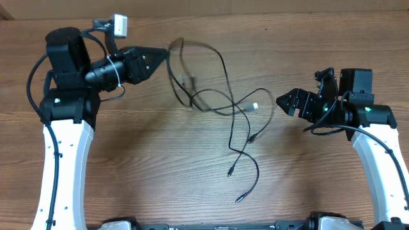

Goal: Untangle cables

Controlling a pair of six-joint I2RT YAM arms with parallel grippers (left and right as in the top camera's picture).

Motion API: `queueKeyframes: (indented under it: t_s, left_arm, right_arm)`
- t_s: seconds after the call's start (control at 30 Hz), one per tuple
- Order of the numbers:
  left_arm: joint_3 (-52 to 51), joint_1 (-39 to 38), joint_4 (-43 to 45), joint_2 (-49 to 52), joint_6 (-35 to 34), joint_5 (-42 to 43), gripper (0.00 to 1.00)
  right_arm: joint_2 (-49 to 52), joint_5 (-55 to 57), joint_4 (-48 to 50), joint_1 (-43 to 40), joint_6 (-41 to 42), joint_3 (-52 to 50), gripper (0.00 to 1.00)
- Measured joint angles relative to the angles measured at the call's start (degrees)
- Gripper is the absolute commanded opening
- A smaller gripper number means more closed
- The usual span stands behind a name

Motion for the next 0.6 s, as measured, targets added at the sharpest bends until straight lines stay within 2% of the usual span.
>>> queueKeyframes:
  t_s: [0.1, 0.17, 0.4, 0.6]
  left_arm:
    - [0.0, -0.13, -5.27, -0.2, 1.57, -1.55, 0.84]
    - [0.0, -0.13, -9.86, -0.22, 3.15, -4.94, 1.0]
    - [0.02, -0.13, -22.75, -0.24, 8.41, -17.44, 1.0]
    - [0.02, -3.69, -24.65, -0.24, 13.25, -23.52, 1.0]
  right_arm:
    - [0.0, -3.43, 0.02, 0.0, -0.02, 0.0, 0.94]
    - [0.0, -5.03, -0.02, 0.0, 0.04, 0.0, 0.94]
    - [0.0, -7.37, -0.46, 0.0, -0.04, 0.0, 0.94]
    - [0.0, -7.78, -0.48, 0.0, -0.22, 0.0, 0.94]
